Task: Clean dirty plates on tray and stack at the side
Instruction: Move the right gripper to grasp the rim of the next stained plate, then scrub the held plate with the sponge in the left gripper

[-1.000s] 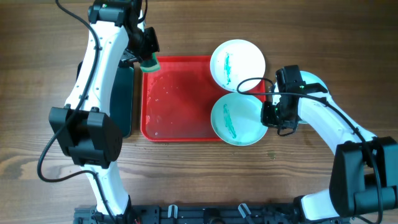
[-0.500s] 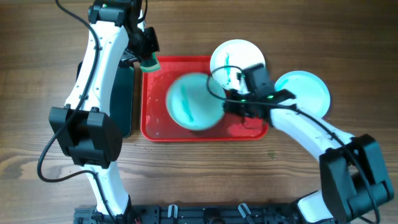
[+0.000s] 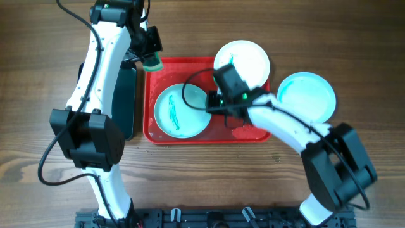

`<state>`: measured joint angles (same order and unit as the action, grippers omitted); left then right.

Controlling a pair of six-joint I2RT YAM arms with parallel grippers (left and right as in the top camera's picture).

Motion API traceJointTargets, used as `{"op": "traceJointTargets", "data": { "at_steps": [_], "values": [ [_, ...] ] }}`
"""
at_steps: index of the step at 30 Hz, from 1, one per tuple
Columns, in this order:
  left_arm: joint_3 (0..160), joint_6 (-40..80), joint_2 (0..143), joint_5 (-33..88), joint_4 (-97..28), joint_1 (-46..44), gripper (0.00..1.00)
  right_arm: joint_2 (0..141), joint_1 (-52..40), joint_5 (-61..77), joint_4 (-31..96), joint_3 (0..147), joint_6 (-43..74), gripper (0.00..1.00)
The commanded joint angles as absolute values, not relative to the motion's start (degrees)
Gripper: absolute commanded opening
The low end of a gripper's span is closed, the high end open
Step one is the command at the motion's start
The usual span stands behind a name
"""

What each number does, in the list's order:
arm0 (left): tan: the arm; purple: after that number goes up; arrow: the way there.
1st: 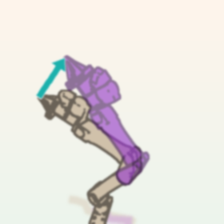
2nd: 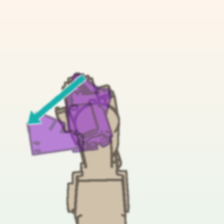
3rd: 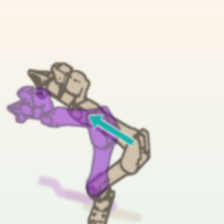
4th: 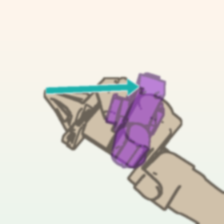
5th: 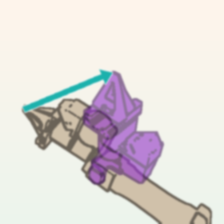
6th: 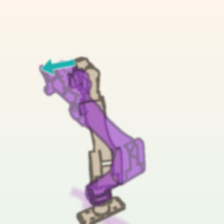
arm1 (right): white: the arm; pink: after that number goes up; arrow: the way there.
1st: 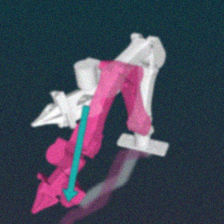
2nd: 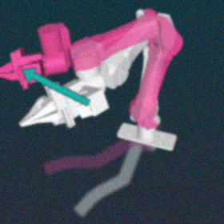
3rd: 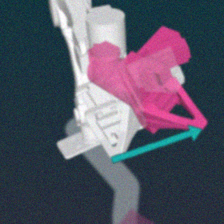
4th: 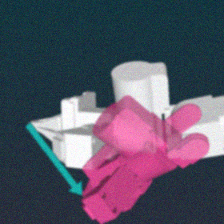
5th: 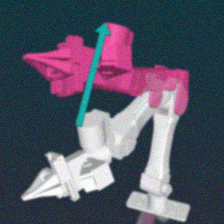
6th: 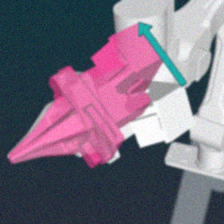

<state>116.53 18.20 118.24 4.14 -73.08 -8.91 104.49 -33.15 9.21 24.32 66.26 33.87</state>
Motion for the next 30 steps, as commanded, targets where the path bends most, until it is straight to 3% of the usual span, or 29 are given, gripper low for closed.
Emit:
{"op": "traceJointTargets", "data": {
  "at_steps": [1, 4, 7, 12, 19, 21, 30],
  "values": [
    [117.23, 18.92, 118.08, 3.55, -72.93, -8.8, 0.04, 112.46, -31.42, 11.68, 31.55, 77.32, 17.85, 0.23],
    [117.23, 18.92, 118.08, 3.55, -72.88, -8.8, 0.04, 118.3, -31.42, 11.97, 35.88, 82.3, 13.69, 0.22],
    [117.23, 18.92, 118.08, 3.53, -72.86, -8.8, 0.04, 119.26, -31.42, 13.65, 36.71, 82.28, 14.35, 0.14],
    [117.23, 18.92, 118.08, 3.53, -72.84, -8.8, 0.04, 120.01, -32.03, 13.63, 37.54, 82.02, 17.26, 0.11],
    [117.23, 18.92, 118.08, 3.55, -72.88, -8.8, 0.04, 120.88, -34.54, 14.24, 36.95, 80.84, 31.46, 0.09],
    [117.21, 18.92, 118.1, 3.55, -72.95, -8.8, 0.04, 121.19, -34.52, 14.06, 36.84, 80.82, 33.36, 0.04],
    [106.02, 18.85, 118.1, 3.57, -71.61, -8.8, 0.04, 121.73, -29.47, 13.41, 34.92, 80.82, 36.16, 0.04]
  ]
}}
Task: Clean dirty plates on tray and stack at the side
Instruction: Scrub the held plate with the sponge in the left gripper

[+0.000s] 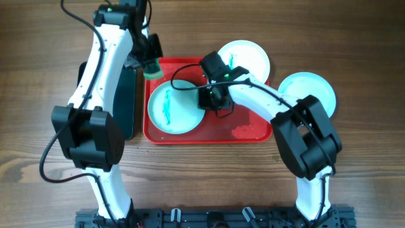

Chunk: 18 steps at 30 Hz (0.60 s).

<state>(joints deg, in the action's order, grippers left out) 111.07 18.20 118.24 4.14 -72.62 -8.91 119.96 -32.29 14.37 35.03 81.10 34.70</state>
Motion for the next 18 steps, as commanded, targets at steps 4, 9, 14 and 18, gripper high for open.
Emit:
{"op": "traceJointTargets", "data": {
  "at_steps": [4, 9, 14, 18],
  "values": [
    [96.2, 12.62, 118.1, 5.69, -63.61, -8.8, 0.04, 121.73, -28.69, 13.41, 34.92, 80.55, 35.22, 0.04],
    [89.86, 6.33, 118.1, 10.66, -53.8, -10.68, 0.04, 121.73, -28.82, 14.06, 34.76, 80.55, 34.48, 0.04],
    [89.78, 4.49, 118.54, 7.14, -49.76, -14.02, 0.04, 121.73, -29.19, 14.04, 34.76, 80.55, 33.69, 0.04],
    [89.76, 4.51, 120.99, 5.04, -48.56, -14.48, 0.04, 121.73, -29.3, 14.06, 34.61, 80.55, 33.54, 0.04]
  ]
}}
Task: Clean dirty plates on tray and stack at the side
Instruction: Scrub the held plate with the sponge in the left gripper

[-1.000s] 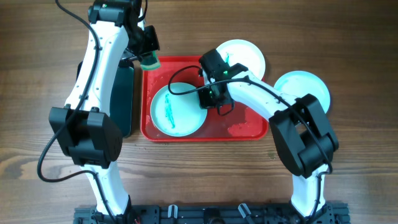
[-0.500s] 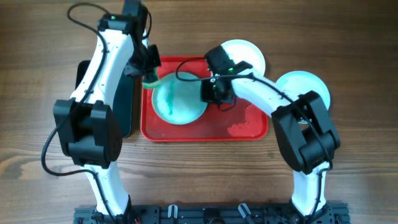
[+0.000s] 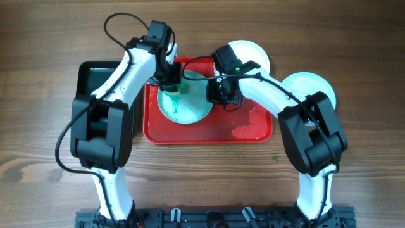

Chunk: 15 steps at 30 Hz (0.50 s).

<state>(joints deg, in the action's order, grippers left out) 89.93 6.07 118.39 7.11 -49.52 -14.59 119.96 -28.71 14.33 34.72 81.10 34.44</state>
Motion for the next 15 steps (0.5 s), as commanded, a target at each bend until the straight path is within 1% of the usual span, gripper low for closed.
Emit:
{"op": "traceJointTargets", "data": {
  "at_steps": [1, 5, 9, 10, 11, 12, 13, 15],
  "values": [
    [89.76, 4.51, 121.86, 5.02, -48.4, -14.48, 0.04, 121.73, -29.28, 14.06, 34.57, 80.55, 33.56, 0.04],
    [89.01, 4.91, 124.53, 2.24, -48.4, -14.52, 0.04, 121.75, -29.34, 14.31, 34.61, 80.55, 32.97, 0.04],
    [88.92, 4.89, 125.8, 3.36, -48.4, -14.61, 0.04, 121.73, -29.39, 14.31, 34.57, 80.55, 32.99, 0.04],
    [88.92, 4.64, 125.82, 5.85, -48.47, -14.81, 0.04, 121.73, -29.39, 14.31, 34.57, 80.55, 32.97, 0.04],
    [88.92, 3.18, 125.8, 11.73, -48.88, -15.14, 0.04, 121.73, -29.39, 14.31, 34.59, 80.55, 32.97, 0.04],
    [88.92, -1.04, 125.8, 23.14, -51.27, -15.94, 0.04, 121.73, -29.39, 14.55, 34.59, 80.55, 32.95, 0.04],
    [88.92, -4.1, 125.8, 28.21, -53.19, -16.58, 0.04, 121.73, -29.39, 14.52, 34.57, 80.55, 32.93, 0.04],
    [88.92, -6.04, 125.8, 28.88, -54.92, -17.43, 0.04, 121.73, -29.39, 14.55, 34.57, 80.55, 32.97, 0.05]
  ]
}}
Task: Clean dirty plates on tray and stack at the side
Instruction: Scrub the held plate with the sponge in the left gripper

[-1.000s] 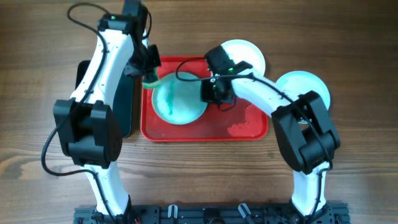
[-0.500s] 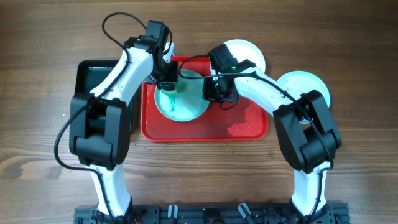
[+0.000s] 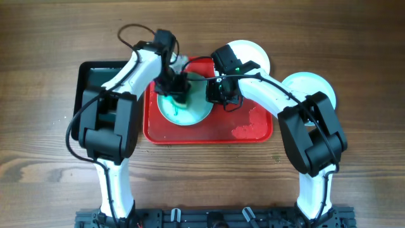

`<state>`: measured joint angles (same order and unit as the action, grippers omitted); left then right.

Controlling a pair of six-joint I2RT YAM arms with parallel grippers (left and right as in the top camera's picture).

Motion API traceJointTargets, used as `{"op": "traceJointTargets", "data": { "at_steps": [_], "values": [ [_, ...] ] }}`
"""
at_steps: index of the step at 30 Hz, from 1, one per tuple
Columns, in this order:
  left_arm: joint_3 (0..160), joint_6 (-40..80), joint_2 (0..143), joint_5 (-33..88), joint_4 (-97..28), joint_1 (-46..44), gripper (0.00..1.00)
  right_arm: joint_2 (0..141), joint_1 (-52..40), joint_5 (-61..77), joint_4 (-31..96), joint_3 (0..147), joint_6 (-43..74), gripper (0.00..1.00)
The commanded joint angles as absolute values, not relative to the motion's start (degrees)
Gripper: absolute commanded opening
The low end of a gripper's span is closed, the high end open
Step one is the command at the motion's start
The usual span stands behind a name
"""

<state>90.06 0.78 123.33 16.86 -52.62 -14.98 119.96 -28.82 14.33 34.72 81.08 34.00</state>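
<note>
On the red tray [image 3: 253,136], left of its middle, lies a white plate [image 3: 193,114] smeared with teal. My left gripper [image 3: 173,87] is down on the plate's upper left part, shut on a green sponge [image 3: 166,96] that is mostly hidden beneath it. At the plate's right rim my right gripper [image 3: 216,96] appears shut on the edge. A clean white plate [image 3: 250,54] overlaps the tray's top right corner. Another pale blue plate [image 3: 313,85] rests on the table to the right.
A black tray [image 3: 95,79] lies left of the red one, partly under the left arm. A pinkish smear [image 3: 245,130] marks the red tray's lower right. Cables loop over the tray's top edge. Bare wood surrounds both trays.
My left gripper has shifted a little to the right over the dirty plate with the sponge still pressed on it. The plate and my right gripper have stayed in place.
At first my left gripper held the sponge over the tray's top left corner while my right gripper was at the dirty plate's right rim. Then the plate sat further left. Later it lay nearer the tray's middle with the sponge down on it, as now.
</note>
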Motion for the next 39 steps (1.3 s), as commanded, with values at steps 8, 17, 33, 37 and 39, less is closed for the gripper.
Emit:
{"op": "traceJointTargets", "data": {
  "at_steps": [8, 17, 33, 37, 39],
  "values": [
    [88.92, 26.09, 125.8, -20.08, -59.0, -17.39, 0.04, 121.73, -29.39, 14.72, 34.59, 80.55, 32.77, 0.04],
    [88.92, 18.9, 125.8, -12.51, -62.83, -19.86, 0.04, 121.73, -29.39, 14.68, 34.57, 80.55, 32.8, 0.04],
    [88.92, 6.13, 125.8, 6.07, -43.83, -24.1, 0.04, 121.73, -29.39, 14.48, 34.54, 80.55, 32.75, 0.04],
    [88.92, 13.06, 125.8, -3.14, -40.49, -24.1, 0.04, 121.73, -29.39, 14.5, 34.54, 80.55, 32.53, 0.04],
    [88.92, 17.3, 125.8, -5.48, -42.13, -24.05, 0.04, 121.73, -29.39, 14.48, 34.52, 80.55, 32.53, 0.04]
  ]
}}
